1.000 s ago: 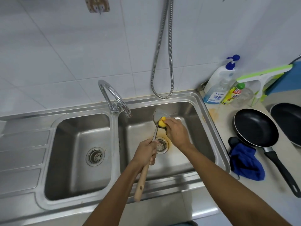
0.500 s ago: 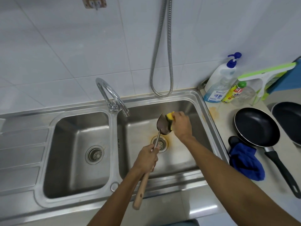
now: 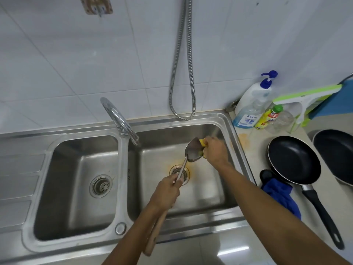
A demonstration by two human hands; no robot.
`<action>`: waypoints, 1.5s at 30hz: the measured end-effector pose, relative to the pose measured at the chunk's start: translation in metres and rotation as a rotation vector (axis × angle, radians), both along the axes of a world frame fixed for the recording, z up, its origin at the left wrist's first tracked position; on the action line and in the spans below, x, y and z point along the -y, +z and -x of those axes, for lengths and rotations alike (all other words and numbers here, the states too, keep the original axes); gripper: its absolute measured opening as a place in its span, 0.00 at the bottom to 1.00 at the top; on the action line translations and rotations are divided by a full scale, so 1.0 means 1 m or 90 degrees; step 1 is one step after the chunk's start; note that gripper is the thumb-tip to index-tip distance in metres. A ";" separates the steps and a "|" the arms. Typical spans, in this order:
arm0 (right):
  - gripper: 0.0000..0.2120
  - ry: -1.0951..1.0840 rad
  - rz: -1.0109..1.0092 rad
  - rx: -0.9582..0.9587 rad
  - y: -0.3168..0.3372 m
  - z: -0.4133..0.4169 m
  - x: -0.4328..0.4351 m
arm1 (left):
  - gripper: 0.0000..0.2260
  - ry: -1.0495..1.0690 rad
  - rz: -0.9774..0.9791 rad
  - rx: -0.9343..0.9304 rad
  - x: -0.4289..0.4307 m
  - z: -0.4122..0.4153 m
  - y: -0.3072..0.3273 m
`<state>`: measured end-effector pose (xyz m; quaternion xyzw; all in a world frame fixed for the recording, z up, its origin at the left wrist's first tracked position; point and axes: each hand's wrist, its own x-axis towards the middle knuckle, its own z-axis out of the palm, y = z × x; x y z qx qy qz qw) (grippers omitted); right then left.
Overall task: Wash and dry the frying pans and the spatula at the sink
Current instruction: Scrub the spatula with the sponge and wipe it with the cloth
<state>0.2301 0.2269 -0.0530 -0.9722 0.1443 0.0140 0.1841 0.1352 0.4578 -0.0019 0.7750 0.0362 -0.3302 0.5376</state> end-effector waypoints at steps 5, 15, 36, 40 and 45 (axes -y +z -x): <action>0.11 -0.056 0.014 0.020 0.014 0.000 0.061 | 0.12 0.149 0.074 -0.086 0.004 -0.013 -0.001; 0.29 -0.024 0.124 -0.244 -0.024 0.020 0.159 | 0.07 0.263 0.111 -0.180 0.035 -0.013 -0.019; 0.31 -0.070 0.209 -0.117 -0.004 0.203 0.122 | 0.05 0.253 0.175 -0.271 0.028 -0.005 -0.025; 0.32 -0.132 0.231 -0.212 -0.004 0.234 0.128 | 0.05 0.242 0.181 -0.288 0.027 0.005 -0.028; 0.30 -0.248 0.180 -0.220 -0.005 0.240 0.134 | 0.02 0.241 0.178 -0.314 0.023 0.017 -0.026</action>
